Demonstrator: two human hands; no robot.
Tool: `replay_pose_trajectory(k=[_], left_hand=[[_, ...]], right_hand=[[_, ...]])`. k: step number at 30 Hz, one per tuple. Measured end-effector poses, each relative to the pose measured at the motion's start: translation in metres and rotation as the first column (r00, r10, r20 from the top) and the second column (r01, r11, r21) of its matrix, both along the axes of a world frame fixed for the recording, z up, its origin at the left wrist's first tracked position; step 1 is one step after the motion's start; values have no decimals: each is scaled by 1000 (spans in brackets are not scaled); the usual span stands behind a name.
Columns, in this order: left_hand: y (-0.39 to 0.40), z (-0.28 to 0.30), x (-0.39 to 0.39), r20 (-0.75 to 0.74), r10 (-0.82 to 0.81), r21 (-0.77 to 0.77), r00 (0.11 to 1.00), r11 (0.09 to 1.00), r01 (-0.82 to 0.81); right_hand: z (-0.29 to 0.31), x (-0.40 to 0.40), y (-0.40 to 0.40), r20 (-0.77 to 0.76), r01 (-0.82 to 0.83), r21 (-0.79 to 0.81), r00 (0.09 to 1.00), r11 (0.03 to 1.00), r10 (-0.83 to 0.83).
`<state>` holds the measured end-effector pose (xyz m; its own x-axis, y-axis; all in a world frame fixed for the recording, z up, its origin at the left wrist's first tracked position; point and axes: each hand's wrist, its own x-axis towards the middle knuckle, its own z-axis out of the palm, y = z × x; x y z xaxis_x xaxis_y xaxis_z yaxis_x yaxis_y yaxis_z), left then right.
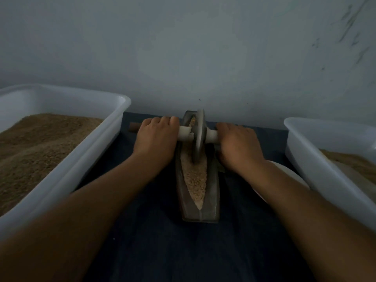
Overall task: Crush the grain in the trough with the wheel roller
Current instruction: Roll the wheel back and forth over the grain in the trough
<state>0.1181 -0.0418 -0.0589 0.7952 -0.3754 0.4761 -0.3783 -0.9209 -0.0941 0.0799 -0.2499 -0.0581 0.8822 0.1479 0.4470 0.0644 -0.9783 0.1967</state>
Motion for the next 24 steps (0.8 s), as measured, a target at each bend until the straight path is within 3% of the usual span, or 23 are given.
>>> replay_pose_trajectory(k=[8, 15, 24], left_hand=[[1, 15, 27, -120, -9, 12, 993, 1000, 11], [9, -6, -4, 15, 71, 32, 997, 997, -71], [16, 2, -59, 76, -75, -21, 994, 997, 77]], right_hand=[[10, 38, -1, 0, 37, -18, 999, 999, -37], [4, 16, 2, 82, -32, 16, 996, 999, 31], [-20, -56, -4, 105, -131, 120, 987, 984, 119]])
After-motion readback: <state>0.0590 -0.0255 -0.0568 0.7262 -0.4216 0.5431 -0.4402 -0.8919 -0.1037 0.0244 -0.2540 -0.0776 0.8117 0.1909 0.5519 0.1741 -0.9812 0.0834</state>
